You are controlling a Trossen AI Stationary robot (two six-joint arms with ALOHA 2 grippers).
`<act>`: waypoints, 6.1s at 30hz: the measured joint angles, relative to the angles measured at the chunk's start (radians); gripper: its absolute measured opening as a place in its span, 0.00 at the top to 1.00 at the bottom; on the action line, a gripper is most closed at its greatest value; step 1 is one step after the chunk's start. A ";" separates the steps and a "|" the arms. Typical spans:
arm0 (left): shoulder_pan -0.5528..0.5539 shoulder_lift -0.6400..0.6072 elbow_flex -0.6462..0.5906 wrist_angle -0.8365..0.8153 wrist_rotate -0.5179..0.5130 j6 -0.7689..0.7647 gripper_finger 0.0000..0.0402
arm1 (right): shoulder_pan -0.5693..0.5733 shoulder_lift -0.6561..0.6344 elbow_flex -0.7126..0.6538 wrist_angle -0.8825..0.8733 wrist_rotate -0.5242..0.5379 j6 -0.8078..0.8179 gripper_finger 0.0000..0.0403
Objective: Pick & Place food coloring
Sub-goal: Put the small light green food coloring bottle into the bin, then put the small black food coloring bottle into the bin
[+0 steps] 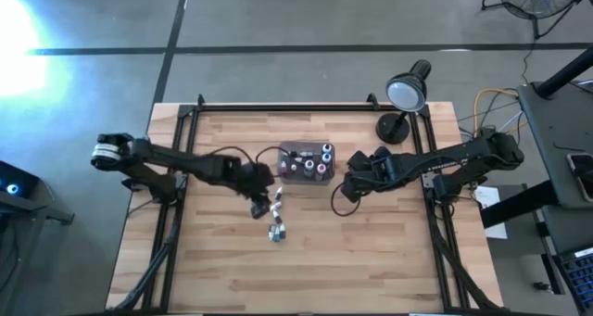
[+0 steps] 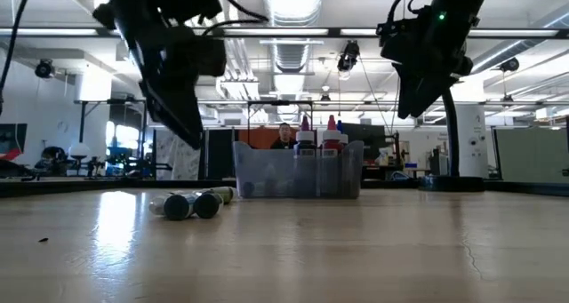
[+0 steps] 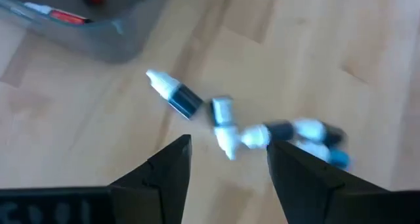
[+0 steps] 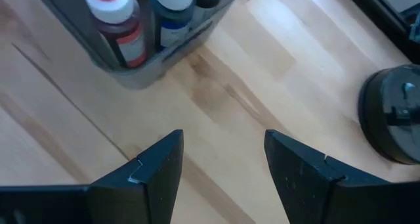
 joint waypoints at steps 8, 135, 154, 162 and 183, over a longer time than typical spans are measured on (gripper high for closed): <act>-0.089 0.114 -0.043 0.116 -0.151 -0.107 0.56 | 0.000 0.001 -0.007 0.004 -0.005 0.000 0.48; 0.066 0.340 0.119 0.041 -0.133 -0.441 0.72 | -0.018 0.001 -0.049 -0.002 0.083 0.180 0.48; 0.087 0.150 0.114 -0.088 -0.149 -0.294 1.00 | -0.023 0.001 -0.063 -0.005 0.083 0.184 0.48; 0.080 0.141 0.115 -0.112 -0.020 -0.151 0.94 | -0.023 0.001 -0.071 0.001 0.083 0.184 0.48; 0.012 0.155 0.083 -0.132 -0.067 0.196 0.69 | -0.023 0.001 -0.101 0.006 0.082 0.202 0.48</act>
